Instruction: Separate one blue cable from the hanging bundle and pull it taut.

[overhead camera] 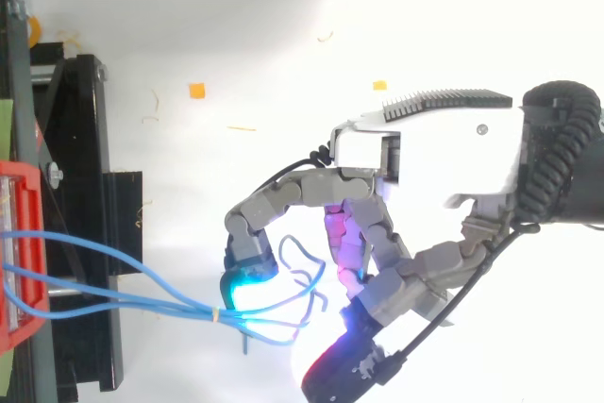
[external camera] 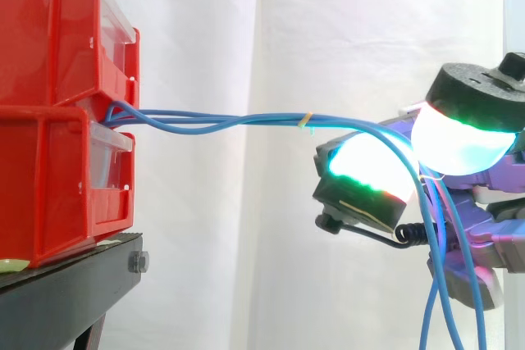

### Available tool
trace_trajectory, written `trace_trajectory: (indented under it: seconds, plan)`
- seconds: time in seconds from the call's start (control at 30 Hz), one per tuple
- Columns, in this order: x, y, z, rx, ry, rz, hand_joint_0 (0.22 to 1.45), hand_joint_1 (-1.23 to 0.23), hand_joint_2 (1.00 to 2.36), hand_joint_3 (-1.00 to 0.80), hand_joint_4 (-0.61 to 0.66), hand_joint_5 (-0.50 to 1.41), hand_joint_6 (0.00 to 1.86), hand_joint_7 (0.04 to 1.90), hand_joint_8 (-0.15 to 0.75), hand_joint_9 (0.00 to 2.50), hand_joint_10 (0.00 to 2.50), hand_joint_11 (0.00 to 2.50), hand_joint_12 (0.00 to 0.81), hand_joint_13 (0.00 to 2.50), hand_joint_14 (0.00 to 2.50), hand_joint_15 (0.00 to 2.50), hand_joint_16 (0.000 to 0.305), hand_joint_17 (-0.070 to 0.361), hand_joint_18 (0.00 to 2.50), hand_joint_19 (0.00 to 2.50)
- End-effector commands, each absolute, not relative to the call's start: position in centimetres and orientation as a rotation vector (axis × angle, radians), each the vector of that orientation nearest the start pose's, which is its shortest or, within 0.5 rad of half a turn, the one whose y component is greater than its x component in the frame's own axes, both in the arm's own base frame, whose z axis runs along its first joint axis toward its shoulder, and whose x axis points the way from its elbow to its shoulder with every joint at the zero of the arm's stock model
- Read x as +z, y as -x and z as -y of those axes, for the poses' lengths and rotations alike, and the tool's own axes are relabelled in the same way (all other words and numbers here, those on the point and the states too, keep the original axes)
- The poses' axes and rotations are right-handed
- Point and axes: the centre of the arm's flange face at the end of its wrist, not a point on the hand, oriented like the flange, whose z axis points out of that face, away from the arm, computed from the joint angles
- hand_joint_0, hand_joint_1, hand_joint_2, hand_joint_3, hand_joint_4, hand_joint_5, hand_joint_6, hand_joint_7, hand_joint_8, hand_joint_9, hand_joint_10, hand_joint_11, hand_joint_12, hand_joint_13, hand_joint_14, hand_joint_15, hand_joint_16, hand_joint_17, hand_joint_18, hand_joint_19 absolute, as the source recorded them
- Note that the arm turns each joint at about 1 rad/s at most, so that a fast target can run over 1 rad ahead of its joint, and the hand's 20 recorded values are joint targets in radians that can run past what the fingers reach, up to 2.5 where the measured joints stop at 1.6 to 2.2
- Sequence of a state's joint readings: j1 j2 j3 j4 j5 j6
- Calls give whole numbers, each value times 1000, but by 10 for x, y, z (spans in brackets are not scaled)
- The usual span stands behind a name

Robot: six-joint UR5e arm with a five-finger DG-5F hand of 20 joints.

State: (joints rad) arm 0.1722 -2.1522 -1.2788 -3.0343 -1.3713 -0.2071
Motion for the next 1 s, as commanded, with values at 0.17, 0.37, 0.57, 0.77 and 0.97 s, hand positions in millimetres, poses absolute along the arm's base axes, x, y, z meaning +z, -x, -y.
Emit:
trace_trajectory:
  seconds: [0.17, 0.37, 0.57, 0.77, 0.97]
  plan:
    - [290, -702, 34, 932, -1161, -1448, 492, -925, 1000, -500, -24, 154, 501, 1339, 109, 2088, 27, 600, 279, 1447, 23, 732, 44, 99, 1010, 796]
    - [290, -702, 35, 931, -1162, -1447, 407, -303, 1000, -500, 29, 159, 501, 1361, 122, 2132, 23, 522, 302, 1506, 20, 674, 56, 127, 1086, 733]
    - [289, -701, 35, 927, -1166, -1453, 529, -246, 1000, -500, -22, 157, 500, 1338, 97, 2103, 27, 563, 264, 1449, 21, 726, 45, 101, 956, 820]
    - [289, -702, 35, 927, -1166, -1453, 627, -522, 1000, -500, -53, 155, 501, 1329, 92, 2080, 28, 592, 254, 1421, 24, 741, 40, 91, 911, 841]
    - [289, -702, 35, 927, -1165, -1452, 688, -687, 1000, -500, -60, 155, 501, 1323, 91, 2082, 26, 594, 260, 1415, 24, 741, 39, 89, 916, 840]
